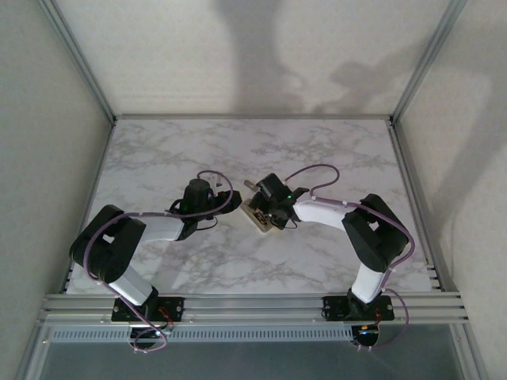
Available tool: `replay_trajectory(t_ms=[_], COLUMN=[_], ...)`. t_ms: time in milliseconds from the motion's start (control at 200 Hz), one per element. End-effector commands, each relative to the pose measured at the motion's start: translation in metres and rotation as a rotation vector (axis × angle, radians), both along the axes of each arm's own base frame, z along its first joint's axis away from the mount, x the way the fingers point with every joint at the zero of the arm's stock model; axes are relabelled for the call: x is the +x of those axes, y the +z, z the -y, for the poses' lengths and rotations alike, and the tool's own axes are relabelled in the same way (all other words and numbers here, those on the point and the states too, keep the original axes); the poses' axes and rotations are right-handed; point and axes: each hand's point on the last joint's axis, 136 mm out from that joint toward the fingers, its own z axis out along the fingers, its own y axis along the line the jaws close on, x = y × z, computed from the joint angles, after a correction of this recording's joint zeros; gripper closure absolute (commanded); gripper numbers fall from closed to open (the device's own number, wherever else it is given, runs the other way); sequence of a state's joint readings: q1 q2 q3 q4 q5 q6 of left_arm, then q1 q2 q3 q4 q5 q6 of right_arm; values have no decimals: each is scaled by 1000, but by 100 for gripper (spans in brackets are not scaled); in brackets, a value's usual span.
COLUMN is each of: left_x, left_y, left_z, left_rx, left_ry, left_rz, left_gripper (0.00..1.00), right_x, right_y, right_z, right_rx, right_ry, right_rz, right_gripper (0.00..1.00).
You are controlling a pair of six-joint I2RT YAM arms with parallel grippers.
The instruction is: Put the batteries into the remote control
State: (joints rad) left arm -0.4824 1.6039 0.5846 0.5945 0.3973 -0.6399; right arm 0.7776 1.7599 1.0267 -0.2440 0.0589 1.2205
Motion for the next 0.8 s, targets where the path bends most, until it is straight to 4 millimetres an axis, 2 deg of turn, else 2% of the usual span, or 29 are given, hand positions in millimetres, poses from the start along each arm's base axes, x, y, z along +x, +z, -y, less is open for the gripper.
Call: replay_trajectory(t_ms=[0, 406, 516, 796], left_x=[-1, -1, -1, -1], left_y=[5, 5, 5, 5], left_z=[-2, -1, -1, -1], left_rx=[-19, -22, -22, -21], left_ry=[-1, -3, -3, -3], left_rz=[15, 14, 13, 13], left_gripper=[61, 61, 61, 61], right_x=[-3, -9, -11, -13], right_y=[-7, -15, -15, -18], right_z=[2, 9, 10, 12], right_rx=[-41, -66, -58, -62], right_ry=[-18, -27, -29, -27], right_rz=[-27, -57, -49, -57], right_gripper=[18, 19, 24, 26])
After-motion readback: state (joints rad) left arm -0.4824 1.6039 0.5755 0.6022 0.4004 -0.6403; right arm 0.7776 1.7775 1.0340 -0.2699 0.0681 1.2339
